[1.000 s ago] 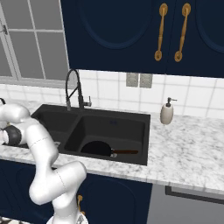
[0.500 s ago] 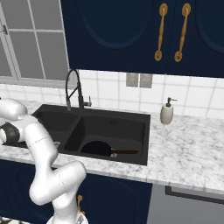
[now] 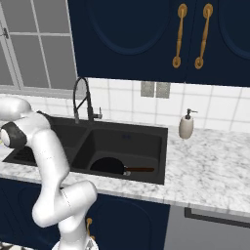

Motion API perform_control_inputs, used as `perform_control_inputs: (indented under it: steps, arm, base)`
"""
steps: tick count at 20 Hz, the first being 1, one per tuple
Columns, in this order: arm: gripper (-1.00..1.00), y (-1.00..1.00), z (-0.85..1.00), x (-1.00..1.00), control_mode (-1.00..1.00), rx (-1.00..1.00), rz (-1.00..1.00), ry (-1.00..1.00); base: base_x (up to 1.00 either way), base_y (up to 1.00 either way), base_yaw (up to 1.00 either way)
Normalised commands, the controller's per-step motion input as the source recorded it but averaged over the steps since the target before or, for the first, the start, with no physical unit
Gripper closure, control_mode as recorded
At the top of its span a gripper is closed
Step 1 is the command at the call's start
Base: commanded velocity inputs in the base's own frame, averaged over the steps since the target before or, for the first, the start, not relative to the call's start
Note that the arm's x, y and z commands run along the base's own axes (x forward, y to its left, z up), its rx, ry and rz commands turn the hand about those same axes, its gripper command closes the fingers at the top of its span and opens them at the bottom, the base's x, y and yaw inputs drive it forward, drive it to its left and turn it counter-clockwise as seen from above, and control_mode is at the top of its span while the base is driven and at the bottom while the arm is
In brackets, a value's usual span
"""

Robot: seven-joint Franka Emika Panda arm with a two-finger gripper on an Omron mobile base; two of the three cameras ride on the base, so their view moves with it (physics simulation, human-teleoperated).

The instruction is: Pick the pan and sponge and place them into the sink. Then turn on the water.

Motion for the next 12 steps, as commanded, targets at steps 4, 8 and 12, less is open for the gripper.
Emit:
perform_control_inputs:
  steps: [4, 8, 12]
  arm:
    - [1.00, -1.00, 0.32, -0.26, -1.00, 0.32, 0.03, -0.01]
    - [1.00, -1.00, 0.02, -0.01, -1.00, 0.20, 0.01, -0.01]
    - [1.00, -1.00, 0.00, 0.00, -1.00, 0.22, 0.04, 0.00]
  base:
    - [0.00, 0.00, 0.00]
    - [0.00, 0.00, 0.00]
    - [0.00, 0.00, 0.00]
